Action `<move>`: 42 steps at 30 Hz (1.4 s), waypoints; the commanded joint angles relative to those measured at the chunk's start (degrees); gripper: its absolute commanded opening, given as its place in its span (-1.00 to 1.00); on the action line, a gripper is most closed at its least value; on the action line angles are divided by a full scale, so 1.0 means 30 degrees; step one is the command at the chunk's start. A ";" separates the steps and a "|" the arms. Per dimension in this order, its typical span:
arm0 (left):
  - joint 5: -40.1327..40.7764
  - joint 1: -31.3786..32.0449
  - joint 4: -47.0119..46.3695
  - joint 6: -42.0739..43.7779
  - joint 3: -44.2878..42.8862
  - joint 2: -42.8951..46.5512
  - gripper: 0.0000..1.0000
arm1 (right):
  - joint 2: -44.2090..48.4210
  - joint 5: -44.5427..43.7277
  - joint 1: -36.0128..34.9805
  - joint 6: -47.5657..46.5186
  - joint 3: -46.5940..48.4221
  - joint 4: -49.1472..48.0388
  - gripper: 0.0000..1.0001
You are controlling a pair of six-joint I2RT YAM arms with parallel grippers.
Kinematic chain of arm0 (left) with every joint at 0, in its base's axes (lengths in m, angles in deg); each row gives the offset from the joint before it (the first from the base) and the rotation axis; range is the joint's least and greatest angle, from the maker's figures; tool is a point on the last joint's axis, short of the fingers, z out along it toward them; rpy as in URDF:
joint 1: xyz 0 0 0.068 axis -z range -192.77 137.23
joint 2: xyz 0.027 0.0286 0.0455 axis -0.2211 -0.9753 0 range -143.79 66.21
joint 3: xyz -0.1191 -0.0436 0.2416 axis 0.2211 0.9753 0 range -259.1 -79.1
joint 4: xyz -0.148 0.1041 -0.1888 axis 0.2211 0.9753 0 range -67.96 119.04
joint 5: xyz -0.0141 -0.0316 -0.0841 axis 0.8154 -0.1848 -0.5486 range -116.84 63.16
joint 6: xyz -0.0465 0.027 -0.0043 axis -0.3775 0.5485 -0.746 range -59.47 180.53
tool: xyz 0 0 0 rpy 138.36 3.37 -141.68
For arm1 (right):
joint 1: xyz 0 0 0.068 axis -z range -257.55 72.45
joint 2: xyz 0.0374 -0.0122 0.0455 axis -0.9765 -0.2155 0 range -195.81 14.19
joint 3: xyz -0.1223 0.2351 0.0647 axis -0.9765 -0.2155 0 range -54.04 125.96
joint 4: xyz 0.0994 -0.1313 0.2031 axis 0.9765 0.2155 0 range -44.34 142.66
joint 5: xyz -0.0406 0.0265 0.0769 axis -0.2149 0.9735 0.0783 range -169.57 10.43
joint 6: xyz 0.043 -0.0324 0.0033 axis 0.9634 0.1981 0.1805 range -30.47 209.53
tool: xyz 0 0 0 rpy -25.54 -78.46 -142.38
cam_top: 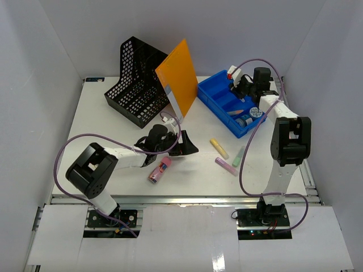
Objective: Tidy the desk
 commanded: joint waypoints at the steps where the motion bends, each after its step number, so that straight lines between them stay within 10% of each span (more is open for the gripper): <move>1: 0.0796 0.0034 0.1529 0.0988 -0.0501 0.1720 0.96 | -0.1025 0.0515 -0.0105 -0.1635 0.0823 -0.0851 -0.16; 9: 0.1169 0.0034 0.3070 0.2137 -0.1401 0.2556 0.96 | 0.0689 0.0168 -0.0105 -0.0482 -0.0408 -0.0752 0.48; 16: 0.1110 0.0034 0.4916 0.3871 -0.2878 0.2777 0.96 | 0.6742 0.3855 0.0051 0.2827 -0.0860 1.0172 0.52; 22: 0.0465 0.0034 0.3815 0.3378 -0.1611 0.3406 0.96 | 1.0742 0.7000 -0.0047 -1.6043 -0.5691 2.4823 0.76; 25: -0.0042 0.0034 0.3410 0.2849 -0.0763 0.3739 0.96 | 1.3936 0.4054 -0.0162 -2.2033 -0.9020 2.4408 0.91; 42: -0.0312 0.0151 0.2935 0.1253 0.0962 0.5033 0.96 | 1.0138 -0.2999 -0.1630 -2.4100 -1.1399 1.7139 0.73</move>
